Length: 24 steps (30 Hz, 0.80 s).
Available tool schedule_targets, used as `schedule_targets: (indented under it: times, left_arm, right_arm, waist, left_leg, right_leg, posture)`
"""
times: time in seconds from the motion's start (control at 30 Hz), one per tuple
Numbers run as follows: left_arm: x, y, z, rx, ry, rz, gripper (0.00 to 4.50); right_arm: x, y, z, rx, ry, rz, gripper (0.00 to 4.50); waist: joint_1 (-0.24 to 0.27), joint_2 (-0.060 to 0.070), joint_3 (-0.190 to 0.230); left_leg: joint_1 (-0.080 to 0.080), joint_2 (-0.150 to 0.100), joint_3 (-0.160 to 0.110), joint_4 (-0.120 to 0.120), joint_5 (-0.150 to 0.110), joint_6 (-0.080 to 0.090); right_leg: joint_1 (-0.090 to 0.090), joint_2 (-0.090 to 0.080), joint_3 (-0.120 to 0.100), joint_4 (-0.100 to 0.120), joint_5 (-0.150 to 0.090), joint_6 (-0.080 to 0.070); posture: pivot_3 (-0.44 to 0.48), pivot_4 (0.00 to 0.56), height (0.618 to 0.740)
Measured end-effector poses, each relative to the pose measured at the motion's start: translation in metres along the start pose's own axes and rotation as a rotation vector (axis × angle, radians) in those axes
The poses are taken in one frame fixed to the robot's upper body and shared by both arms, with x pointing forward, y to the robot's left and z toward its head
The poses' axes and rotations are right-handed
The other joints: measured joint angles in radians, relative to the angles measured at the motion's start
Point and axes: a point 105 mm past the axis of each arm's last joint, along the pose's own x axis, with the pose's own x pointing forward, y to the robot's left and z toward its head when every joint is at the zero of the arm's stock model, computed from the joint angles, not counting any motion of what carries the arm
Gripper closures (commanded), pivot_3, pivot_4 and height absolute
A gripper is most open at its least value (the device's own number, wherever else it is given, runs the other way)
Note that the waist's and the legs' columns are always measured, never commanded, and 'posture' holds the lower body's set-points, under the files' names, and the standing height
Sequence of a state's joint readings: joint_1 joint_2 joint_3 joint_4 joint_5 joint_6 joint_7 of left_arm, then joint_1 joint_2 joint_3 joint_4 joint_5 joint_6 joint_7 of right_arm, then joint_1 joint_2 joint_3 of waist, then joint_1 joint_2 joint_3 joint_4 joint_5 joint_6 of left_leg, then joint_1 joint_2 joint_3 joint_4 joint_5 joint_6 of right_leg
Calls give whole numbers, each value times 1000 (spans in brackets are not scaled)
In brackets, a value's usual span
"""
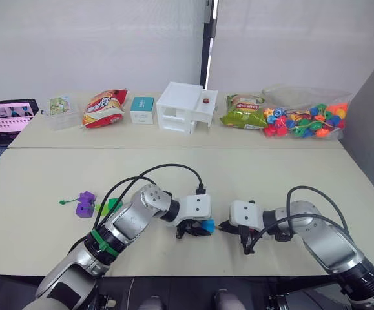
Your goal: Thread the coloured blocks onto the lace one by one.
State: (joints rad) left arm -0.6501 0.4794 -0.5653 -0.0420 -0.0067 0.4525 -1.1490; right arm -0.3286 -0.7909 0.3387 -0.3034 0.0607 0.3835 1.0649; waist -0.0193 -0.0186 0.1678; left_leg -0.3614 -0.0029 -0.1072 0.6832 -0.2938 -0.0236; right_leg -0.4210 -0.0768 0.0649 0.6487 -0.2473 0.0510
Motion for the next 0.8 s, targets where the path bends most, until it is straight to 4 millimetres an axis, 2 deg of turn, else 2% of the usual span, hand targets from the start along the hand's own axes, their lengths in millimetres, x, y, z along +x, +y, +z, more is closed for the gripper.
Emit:
schedule_targets:
  times: [0.1, 0.23, 0.37, 0.53, 0.6, 0.8]
  left_arm:
    - [-12, 1, -9, -12, 10, 16, 3126]
    - [-46, 7, -32, -33, 72, 72, 3126]
    - [-99, 6, -69, -46, 194, 124, 3126]
    - [-154, 10, -107, -43, 334, 207, 3126]
    - [-163, 11, -113, -35, 359, 223, 3126]
    - [-166, 10, -115, -33, 352, 236, 3126]
  right_arm:
    - [-1, -1, 3, -15, -4, 12, 4500]
    - [-4, -2, 5, -31, 0, 27, 4500]
    - [-8, -7, 9, -53, 2, 19, 4500]
    - [-9, -8, 9, -55, 4, 16, 4500]
    - [-9, -8, 8, -52, 6, 15, 4500]
    - [-9, -10, 8, -57, 9, 10, 4500]
  waist:
    - [-5, 0, 0]
    - [-14, 0, 0]
    - [-26, 0, 0]
    - [-26, 0, 0]
    - [-25, 1, 0]
    - [-27, 1, 0]
  left_leg:
    - [0, 0, 0, 0, 0, 0]
    - [0, 1, 0, -1, 0, 0]
    - [2, 1, 0, -3, 0, 0]
    - [4, 1, 1, -3, 0, 0]
    - [4, 1, 1, -3, 0, 0]
    - [5, 1, 1, -3, 0, 0]
  right_leg:
    - [-1, 0, 0, 0, 0, 0]
    - [-1, 1, 0, 1, 0, 0]
    - [-1, 1, 0, 1, 0, 0]
    - [1, 0, 0, 0, 0, 0]
    - [1, 0, 0, 1, 0, 0]
    - [1, 1, 0, 2, 0, 0]
  posture:
    - [0, 150, 740]
    - [0, 150, 740]
    - [0, 150, 740]
    - [0, 150, 740]
    - [0, 150, 740]
    - [0, 150, 740]
